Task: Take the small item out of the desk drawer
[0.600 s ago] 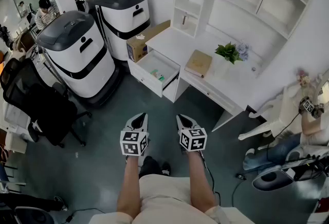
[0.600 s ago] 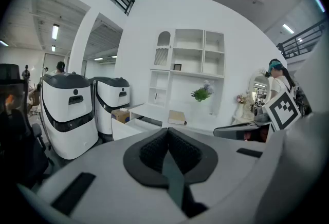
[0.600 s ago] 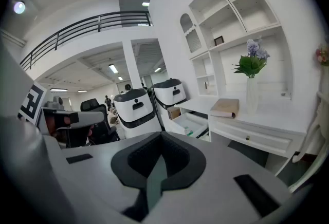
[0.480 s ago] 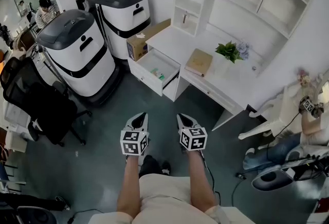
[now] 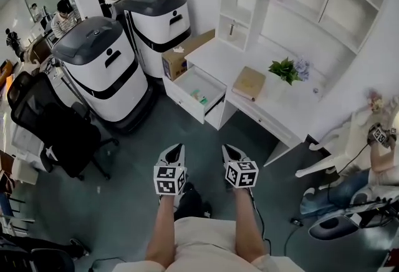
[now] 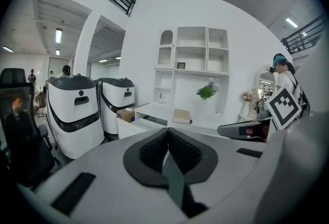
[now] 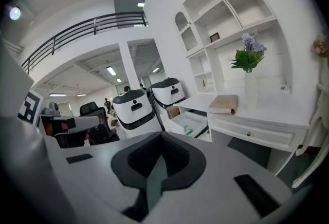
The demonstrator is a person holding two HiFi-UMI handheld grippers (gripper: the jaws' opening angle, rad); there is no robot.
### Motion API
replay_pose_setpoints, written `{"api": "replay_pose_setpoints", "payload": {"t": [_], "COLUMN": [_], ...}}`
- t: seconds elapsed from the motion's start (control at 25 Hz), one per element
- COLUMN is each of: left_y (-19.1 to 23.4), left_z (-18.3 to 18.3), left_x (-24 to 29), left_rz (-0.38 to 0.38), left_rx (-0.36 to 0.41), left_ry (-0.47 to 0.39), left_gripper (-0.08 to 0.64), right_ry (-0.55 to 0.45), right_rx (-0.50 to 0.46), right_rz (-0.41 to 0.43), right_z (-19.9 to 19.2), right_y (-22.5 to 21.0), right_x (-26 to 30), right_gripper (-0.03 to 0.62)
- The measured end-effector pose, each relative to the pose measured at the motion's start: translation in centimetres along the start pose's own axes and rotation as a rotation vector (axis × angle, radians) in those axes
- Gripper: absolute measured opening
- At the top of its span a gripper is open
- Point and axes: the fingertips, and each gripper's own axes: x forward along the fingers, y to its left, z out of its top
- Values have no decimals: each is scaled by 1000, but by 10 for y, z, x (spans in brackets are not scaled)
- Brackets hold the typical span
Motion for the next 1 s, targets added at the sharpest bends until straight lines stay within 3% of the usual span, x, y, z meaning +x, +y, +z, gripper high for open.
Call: {"api": "replay_pose_setpoints", "payload": {"t": [0.16, 0.4, 0.56, 0.72, 1.0], "left_y": [14, 42, 57, 68, 99], "left_z": [2, 6, 14, 35, 62], "left_x": [7, 29, 60, 95, 161], "left_rz": [26, 72, 45, 19, -40], "left_rx": [-12, -58, -85, -126, -134], "left_ry": [-6, -19, -17, -48, -44], "left_gripper": [17, 17, 17, 17, 17], "right_ry": [3, -3, 9, -10, -20], "right_rx": [7, -13, -8, 25, 66], "right_rz": [14, -47, -40, -114, -81], "right_z": [1, 13, 20, 39, 71], "right_y": [-2, -20, -32, -58, -72], "right_x": [15, 41, 72, 99, 166], "right_gripper": [25, 24, 23, 24, 25]}}
